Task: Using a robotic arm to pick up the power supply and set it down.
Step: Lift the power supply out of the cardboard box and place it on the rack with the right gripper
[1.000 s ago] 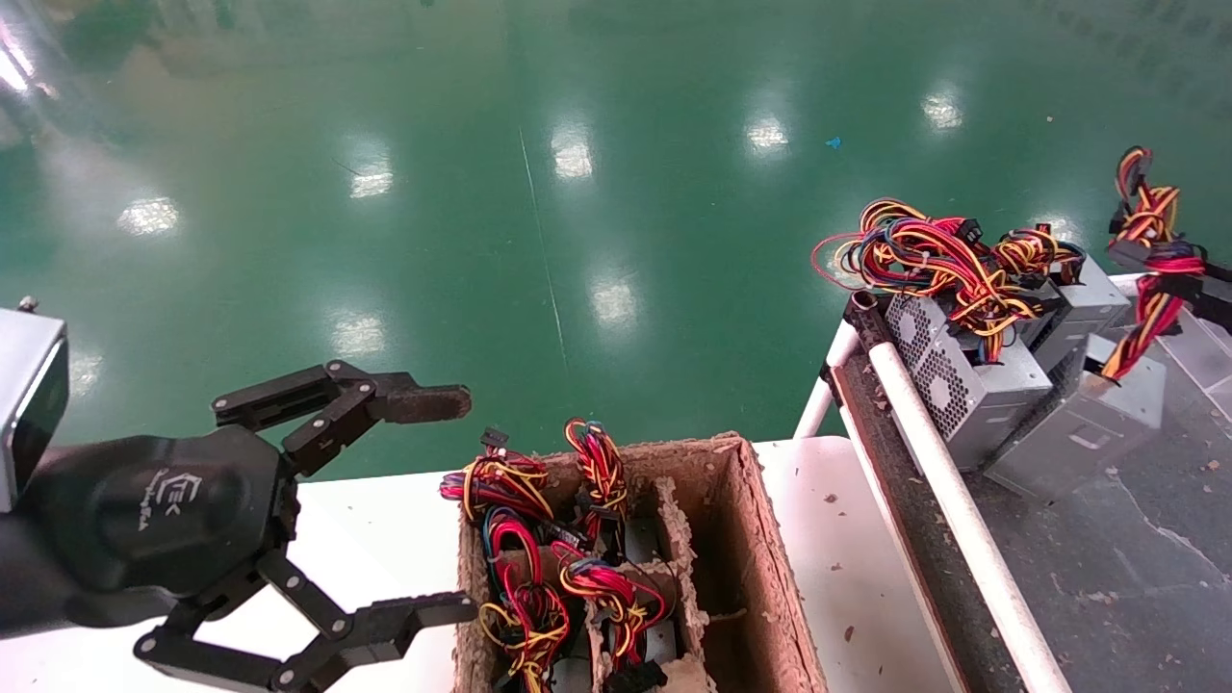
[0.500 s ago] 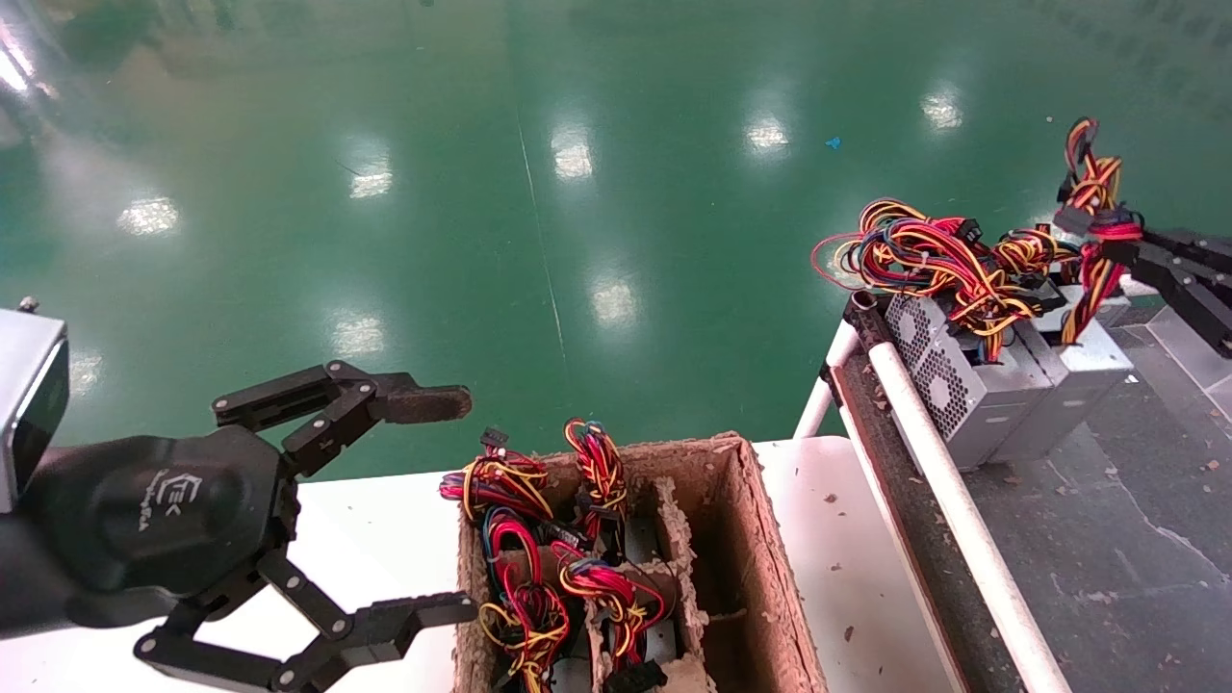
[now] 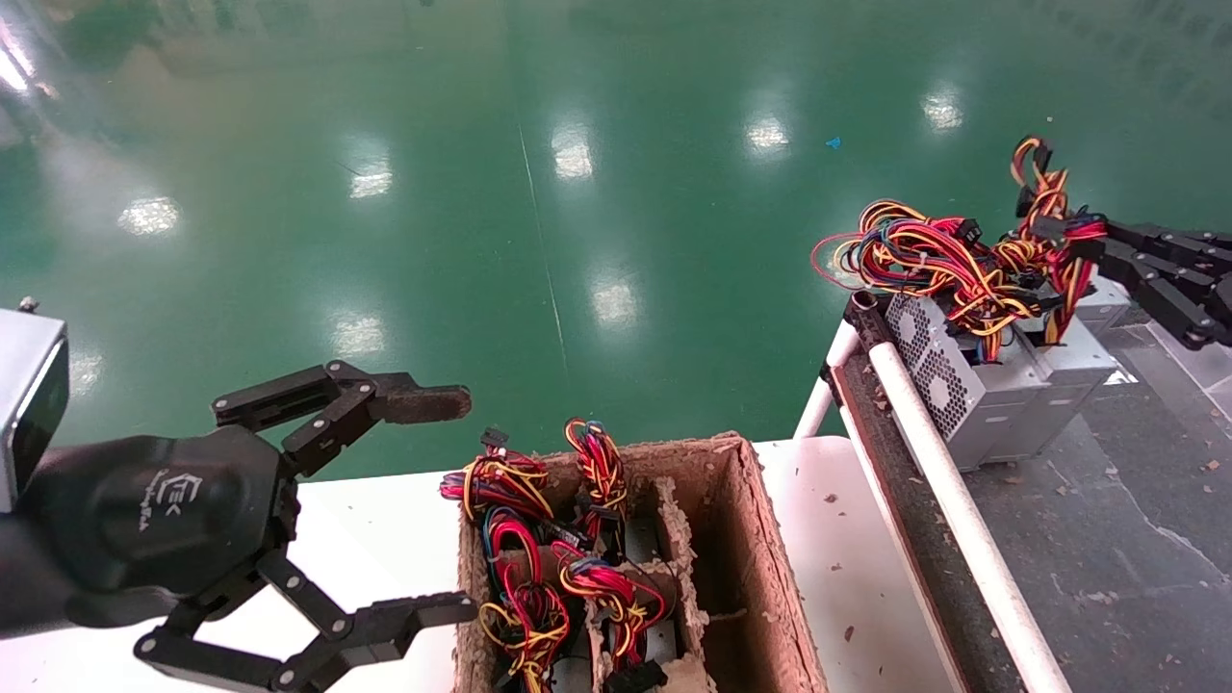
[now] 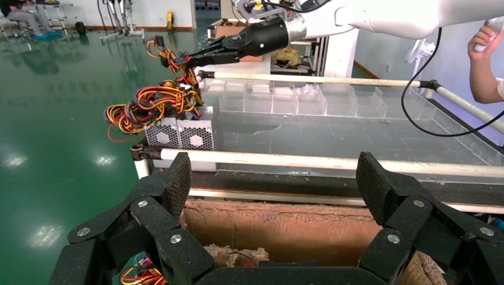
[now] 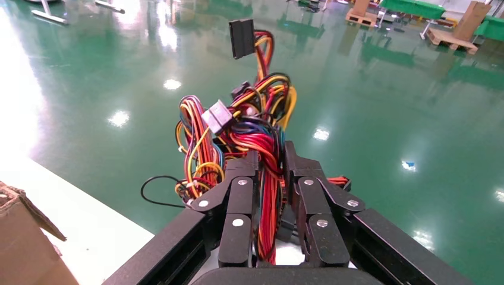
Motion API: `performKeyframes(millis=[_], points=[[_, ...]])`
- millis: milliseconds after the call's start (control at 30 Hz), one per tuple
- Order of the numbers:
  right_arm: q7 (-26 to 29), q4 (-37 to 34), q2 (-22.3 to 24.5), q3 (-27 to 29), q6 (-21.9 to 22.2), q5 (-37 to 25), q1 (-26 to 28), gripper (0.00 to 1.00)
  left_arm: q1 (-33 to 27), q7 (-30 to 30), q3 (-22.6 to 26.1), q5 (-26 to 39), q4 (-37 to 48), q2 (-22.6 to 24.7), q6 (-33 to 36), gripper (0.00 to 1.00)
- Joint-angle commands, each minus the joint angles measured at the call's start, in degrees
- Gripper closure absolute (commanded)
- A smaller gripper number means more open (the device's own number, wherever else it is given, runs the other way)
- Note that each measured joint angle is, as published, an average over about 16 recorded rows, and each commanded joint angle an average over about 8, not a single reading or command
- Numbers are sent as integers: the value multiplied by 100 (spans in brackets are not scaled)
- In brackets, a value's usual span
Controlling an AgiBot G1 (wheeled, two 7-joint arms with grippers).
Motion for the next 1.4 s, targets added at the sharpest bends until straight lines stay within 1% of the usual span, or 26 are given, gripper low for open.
performKeyframes(millis=[33, 200, 367, 933, 1233, 1400], points=[[-22, -65, -10, -8, -35, -8, 31, 0, 0, 0, 0, 0, 0, 0, 0, 0], [-185, -66, 16, 24, -65, 21, 15, 0, 0, 0, 1, 0, 0, 0, 0, 0], [-279, 5, 11, 37, 41, 14, -42, 0, 0, 0, 1, -1, 0, 0, 0, 0], [-80, 300, 101, -85, 331, -209, -193, 0, -1, 1, 2, -2, 0, -1, -1, 0], [-68, 510, 199, 231, 174, 298, -322, 0, 0, 2, 2, -3, 1, -1, -2, 0], [41, 794, 184, 263, 87, 477, -420, 0, 0, 2, 2, -4, 2, -1, -3, 0]])
